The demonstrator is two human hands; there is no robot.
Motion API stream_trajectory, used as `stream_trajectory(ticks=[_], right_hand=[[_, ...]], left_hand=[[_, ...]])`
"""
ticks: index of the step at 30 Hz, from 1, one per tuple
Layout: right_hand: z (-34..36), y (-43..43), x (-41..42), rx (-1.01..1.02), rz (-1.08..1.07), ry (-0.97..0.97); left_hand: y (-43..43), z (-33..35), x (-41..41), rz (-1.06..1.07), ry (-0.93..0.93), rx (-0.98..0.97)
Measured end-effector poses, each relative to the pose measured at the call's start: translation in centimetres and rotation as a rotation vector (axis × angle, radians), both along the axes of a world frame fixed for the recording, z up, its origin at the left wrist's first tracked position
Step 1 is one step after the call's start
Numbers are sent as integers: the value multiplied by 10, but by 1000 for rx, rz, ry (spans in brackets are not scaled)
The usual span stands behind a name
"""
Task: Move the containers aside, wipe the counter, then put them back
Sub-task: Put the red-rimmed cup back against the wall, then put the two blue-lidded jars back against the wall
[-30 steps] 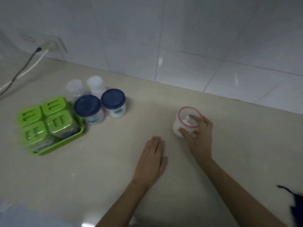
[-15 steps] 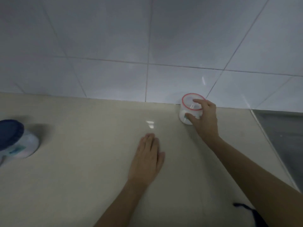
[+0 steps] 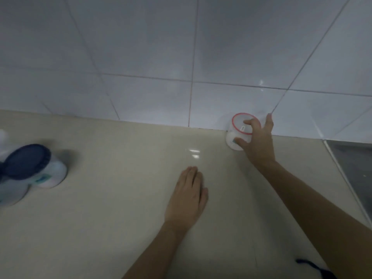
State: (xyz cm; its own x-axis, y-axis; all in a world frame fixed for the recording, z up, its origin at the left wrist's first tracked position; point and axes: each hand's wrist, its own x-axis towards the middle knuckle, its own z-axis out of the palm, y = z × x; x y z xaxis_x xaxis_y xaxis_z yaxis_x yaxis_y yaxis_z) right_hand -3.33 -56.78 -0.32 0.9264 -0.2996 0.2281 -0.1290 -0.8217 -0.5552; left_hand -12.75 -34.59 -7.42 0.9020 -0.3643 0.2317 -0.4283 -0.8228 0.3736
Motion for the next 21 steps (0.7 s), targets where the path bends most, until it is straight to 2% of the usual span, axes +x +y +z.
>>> stream_trajectory(ticks=[4,6,10,13,17,21], right_hand=[[17,18,-19,-221,-44,-32],[18,37,-34,-260,54,-79],[18,118,-61,-211,391,-16],[30,197,-69,-204,602,85],[47,295,-64,-197,764,144],[60,373,-40,-170,819,160]], left_hand=[[32,9,-32,17,58,-117],[63,14,-49,3,85,-115],[153,36,-73,30,120,6],[220,59,-83,146,108,83],[307,86,-76,338,1,98],[380,107,-51,527,-112,25]])
